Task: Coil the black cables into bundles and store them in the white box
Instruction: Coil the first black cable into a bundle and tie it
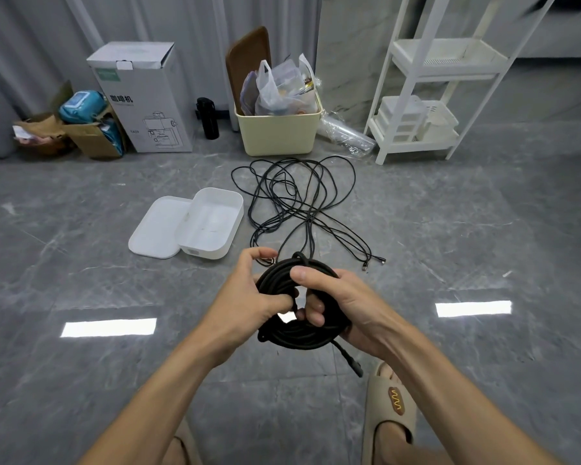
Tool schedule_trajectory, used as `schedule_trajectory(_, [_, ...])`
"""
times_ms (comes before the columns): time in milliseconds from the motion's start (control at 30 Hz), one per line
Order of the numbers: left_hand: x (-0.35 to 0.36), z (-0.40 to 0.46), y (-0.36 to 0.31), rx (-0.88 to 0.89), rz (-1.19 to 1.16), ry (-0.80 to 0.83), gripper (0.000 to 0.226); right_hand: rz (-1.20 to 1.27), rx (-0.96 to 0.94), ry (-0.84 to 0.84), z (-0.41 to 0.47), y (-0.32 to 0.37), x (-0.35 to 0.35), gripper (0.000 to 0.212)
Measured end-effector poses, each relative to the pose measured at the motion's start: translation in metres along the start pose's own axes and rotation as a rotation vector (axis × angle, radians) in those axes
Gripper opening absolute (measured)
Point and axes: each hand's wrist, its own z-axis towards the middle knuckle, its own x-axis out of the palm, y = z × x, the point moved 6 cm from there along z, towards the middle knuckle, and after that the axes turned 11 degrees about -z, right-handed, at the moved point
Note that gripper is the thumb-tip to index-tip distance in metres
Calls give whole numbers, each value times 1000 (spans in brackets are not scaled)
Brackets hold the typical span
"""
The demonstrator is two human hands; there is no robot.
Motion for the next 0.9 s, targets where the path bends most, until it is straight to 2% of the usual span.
schedule_trajectory(167, [3, 4, 4, -54, -77, -13, 73, 107, 31, -102, 2, -4, -8, 26])
schedule_trajectory(267, [4, 3, 0, -12, -58, -17, 62, 193, 29, -191, 4, -7, -15, 24])
schedule_trajectory(333, [0, -3, -9, 179, 72, -103, 39, 215, 13, -264, 5, -8, -21, 25])
schedule_trajectory(433, [5, -17, -19, 481, 459, -255, 5, 204, -23, -349, 7, -9, -28, 25])
schedule_trajectory(533, [18, -20, -10, 566, 704, -284, 8, 158, -59, -411, 6, -10, -30, 29])
schedule_trajectory(600, [23, -19, -4, 540, 812, -308, 13, 126, -84, -448, 5, -11, -29, 35])
schedule_trajectory(700, [26, -16, 3, 426, 836, -302, 24, 125, -109, -462, 3, -8, -29, 35])
schedule_trajectory(800, [30, -12, 8, 322, 767, -265, 25, 153, -125, -424, 3, -4, -25, 36])
schedule_trajectory(900, [31, -7, 13, 192, 598, -218, 27, 101, -124, -391, 2, -5, -18, 41])
